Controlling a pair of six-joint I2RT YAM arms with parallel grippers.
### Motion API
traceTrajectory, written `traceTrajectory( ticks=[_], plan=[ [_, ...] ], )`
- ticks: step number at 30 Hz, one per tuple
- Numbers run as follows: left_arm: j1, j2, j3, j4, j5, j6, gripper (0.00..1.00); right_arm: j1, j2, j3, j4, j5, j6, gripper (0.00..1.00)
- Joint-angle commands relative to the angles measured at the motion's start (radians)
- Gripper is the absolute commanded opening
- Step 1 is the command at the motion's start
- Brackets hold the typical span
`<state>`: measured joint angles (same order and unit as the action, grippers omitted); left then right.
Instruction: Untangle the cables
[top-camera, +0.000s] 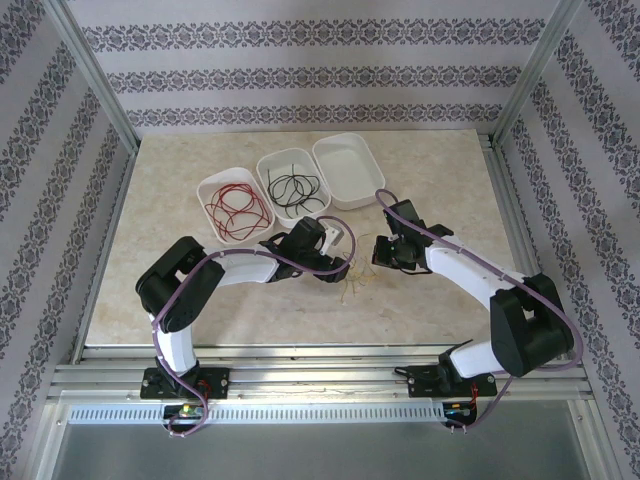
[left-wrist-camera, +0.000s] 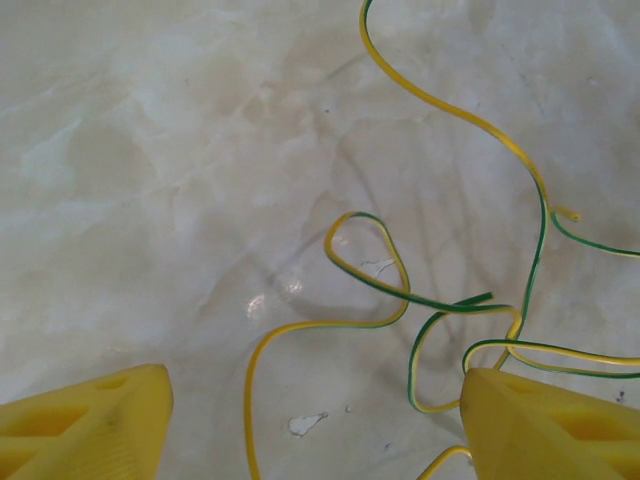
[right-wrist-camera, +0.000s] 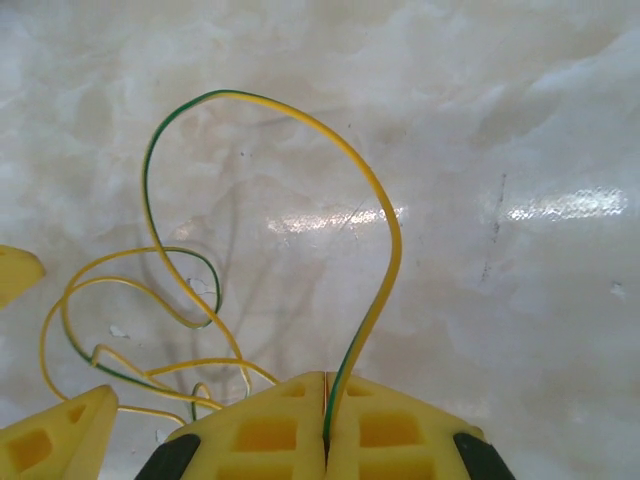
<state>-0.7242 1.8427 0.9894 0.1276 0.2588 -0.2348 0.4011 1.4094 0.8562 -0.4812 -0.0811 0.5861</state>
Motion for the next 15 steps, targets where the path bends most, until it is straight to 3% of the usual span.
traceTrajectory(
  ticks=[1,15],
  plan=[
    [0.012,0.032,0.037,0.030,0.035,-0.016,0.74,-0.012,-0.044,0.036,-0.061,0.044,-0.037,0.00],
    [0.000,0.063,0.047,0.089,0.077,-0.056,0.72,-0.017,-0.230,0.188,-0.192,0.090,-0.119,0.00]
  ],
)
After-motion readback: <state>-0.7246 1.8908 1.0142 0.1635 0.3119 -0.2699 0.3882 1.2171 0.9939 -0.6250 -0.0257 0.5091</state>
